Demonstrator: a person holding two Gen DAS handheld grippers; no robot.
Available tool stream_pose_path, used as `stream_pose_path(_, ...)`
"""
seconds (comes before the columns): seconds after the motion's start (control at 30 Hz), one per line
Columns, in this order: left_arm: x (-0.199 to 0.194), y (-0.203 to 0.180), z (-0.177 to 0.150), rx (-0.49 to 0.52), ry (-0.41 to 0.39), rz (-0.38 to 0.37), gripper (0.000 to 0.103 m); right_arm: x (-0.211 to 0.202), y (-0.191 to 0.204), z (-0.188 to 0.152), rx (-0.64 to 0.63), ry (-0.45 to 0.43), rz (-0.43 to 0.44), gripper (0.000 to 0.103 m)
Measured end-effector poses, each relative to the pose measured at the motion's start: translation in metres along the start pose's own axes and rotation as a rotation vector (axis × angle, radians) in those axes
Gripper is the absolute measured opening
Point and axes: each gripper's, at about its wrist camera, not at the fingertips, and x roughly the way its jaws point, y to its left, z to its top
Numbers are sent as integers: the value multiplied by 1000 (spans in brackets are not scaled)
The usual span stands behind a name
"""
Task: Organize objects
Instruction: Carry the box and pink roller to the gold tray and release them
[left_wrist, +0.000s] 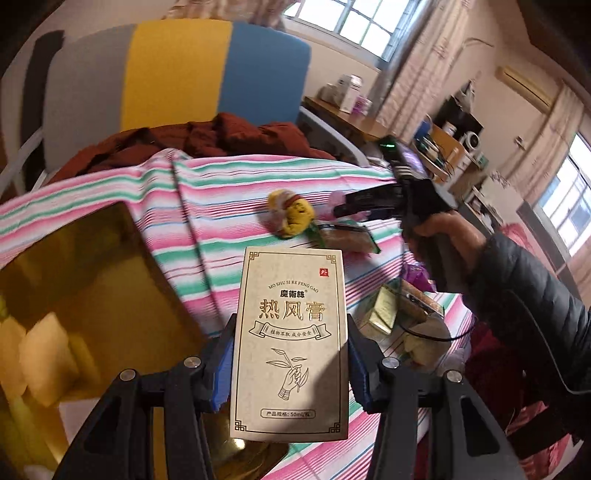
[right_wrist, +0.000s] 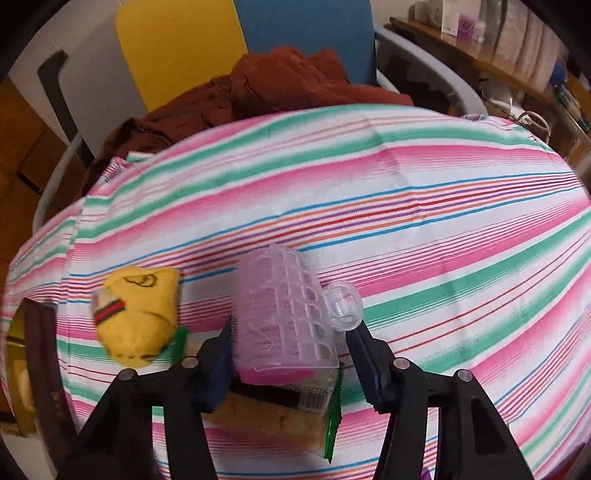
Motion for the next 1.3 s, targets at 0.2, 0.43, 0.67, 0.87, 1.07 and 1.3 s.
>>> stream_pose_path(0.2,-18,25,-13,-78,-34,36,51,-37,21,-18,-55,-71,33,57)
stream_pose_path(0.43,-57,65,-26,-188,-117,123,51,-89,99,-38,-188,-133,188,57)
stream_pose_path(0.67,-104,114,-37,-301,-210,252,52,-99,216,-60,-350,-98,338,57)
stream_pose_path(0.87,-120,159,-59,-406,-205,385,53,-90,288,-67,-336,-77,418,97)
stream_pose_path(1.07,-119,184,-80,-453,-186,443,67,-97,297,-84,-346,-68,426,99)
stream_pose_path(1.3,-130,177,-89,-470,-218,483,67,-93,283,-122,-364,-53,362,99)
